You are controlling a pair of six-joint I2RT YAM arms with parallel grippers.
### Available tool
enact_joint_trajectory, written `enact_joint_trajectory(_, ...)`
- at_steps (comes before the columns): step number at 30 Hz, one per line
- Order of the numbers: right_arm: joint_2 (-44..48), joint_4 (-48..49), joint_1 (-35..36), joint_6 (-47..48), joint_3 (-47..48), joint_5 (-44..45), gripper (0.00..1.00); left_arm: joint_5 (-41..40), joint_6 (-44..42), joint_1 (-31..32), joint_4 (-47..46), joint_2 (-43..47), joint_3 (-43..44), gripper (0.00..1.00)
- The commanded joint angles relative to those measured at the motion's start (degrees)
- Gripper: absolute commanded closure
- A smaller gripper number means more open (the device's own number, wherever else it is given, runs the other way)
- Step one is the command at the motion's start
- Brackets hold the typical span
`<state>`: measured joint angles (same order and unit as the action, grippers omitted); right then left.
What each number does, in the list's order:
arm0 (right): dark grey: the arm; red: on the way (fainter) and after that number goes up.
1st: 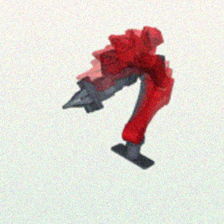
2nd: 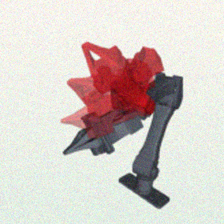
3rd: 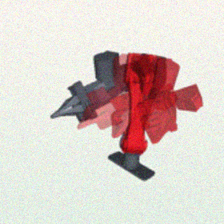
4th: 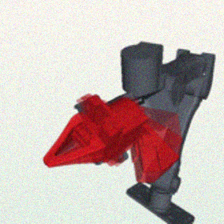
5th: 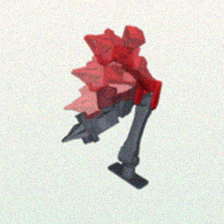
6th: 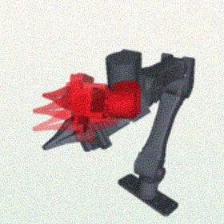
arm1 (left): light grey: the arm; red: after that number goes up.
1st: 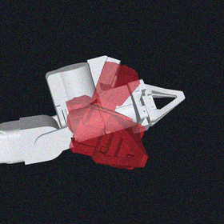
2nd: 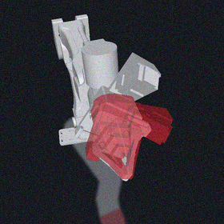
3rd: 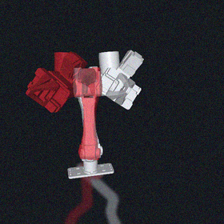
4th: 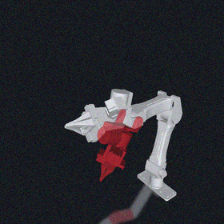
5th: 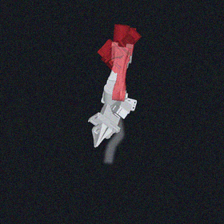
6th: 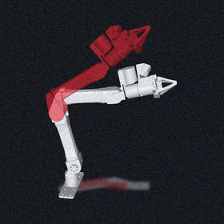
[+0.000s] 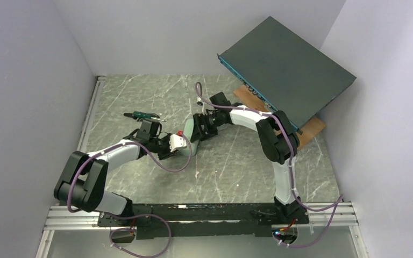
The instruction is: Open the umbrella
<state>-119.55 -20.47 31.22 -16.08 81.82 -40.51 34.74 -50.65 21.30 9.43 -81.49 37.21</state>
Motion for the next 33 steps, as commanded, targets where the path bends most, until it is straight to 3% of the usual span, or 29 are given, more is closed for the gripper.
enact_joint_trajectory(1,-2.6,-0.4,-0.4,2.2,2.6,-2.5,0.34,-0.5,0.3,0.1,-2.4,-0.1,1.5,0.64)
enact_joint_trajectory(7,-4.7,-1.5,-1.8,6.1,0.4,-3.8,0.58,-1.1,1.2,0.7,-2.9,-0.5,1.6,0.63)
enact_joint_trajectory(12,-5.9,-1.8,-2.1,7.3,0.0,-4.4,0.67,-2.2,1.6,2.1,-2.2,-1.3,2.5,0.63)
enact_joint_trajectory(21,-5.8,-2.1,-2.4,9.2,-0.7,-5.1,0.71,-6.5,4.8,3.0,-0.7,-5.6,6.8,0.63)
enact_joint_trajectory(33,-6.0,-0.3,-2.7,9.0,-2.1,-5.3,0.73,-6.3,2.7,4.8,2.8,-6.6,8.5,0.65)
